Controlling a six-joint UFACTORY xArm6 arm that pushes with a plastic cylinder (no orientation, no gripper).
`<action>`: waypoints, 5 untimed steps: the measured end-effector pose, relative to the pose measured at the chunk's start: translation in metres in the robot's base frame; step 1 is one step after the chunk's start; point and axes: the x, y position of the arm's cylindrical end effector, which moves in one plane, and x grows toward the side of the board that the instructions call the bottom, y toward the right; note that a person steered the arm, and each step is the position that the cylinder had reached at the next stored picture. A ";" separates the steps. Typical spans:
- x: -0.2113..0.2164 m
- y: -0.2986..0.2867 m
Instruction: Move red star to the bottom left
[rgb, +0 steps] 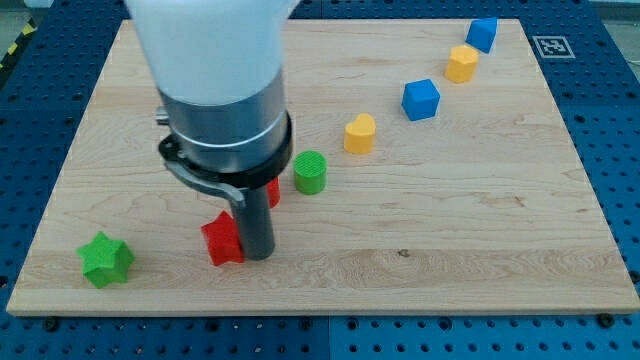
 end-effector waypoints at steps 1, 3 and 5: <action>0.000 -0.006; 0.031 -0.002; 0.032 -0.007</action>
